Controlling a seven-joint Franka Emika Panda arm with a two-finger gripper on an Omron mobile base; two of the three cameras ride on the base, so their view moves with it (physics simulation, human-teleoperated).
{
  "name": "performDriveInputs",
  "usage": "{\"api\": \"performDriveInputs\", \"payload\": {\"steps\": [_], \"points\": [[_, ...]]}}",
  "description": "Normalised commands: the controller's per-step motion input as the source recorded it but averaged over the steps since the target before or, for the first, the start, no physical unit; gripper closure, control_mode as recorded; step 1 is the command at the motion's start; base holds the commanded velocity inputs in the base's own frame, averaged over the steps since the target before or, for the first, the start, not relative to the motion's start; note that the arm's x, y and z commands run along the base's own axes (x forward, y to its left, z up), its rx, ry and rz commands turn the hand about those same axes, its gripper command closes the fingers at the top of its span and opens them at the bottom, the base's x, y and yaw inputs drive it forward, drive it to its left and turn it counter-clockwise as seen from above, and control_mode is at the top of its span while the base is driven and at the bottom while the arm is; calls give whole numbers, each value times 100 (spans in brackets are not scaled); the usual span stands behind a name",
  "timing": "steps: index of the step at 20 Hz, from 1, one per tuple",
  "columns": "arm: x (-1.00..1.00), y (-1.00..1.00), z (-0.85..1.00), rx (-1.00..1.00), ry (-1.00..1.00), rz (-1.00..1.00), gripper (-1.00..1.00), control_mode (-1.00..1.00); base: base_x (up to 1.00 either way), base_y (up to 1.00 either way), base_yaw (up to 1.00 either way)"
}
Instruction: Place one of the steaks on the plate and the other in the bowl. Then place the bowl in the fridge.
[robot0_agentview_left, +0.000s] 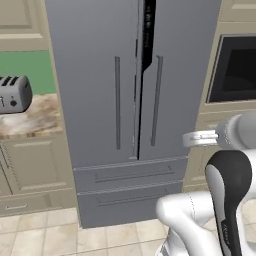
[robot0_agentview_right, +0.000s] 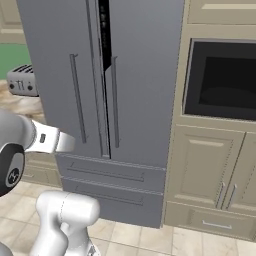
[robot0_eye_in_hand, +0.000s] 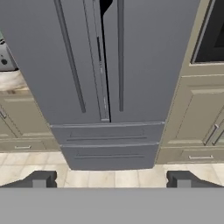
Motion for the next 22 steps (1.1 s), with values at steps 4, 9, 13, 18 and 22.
{"api": "performDriveInputs", "payload": {"steps": [4, 9, 13, 18, 22], "points": [[9, 0, 0, 0, 0, 0, -100, -100, 6, 0, -1], [93, -13, -2, 1, 7, 0, -100, -100, 0, 0, 0], [96, -28, 0, 0, 0, 0, -100, -100, 0, 0, 0], [95, -3, -4, 0, -10, 0, -100, -100, 0, 0, 0], [95, 0, -11, 0, -10, 0, -100, -100, 0, 0, 0]]}}
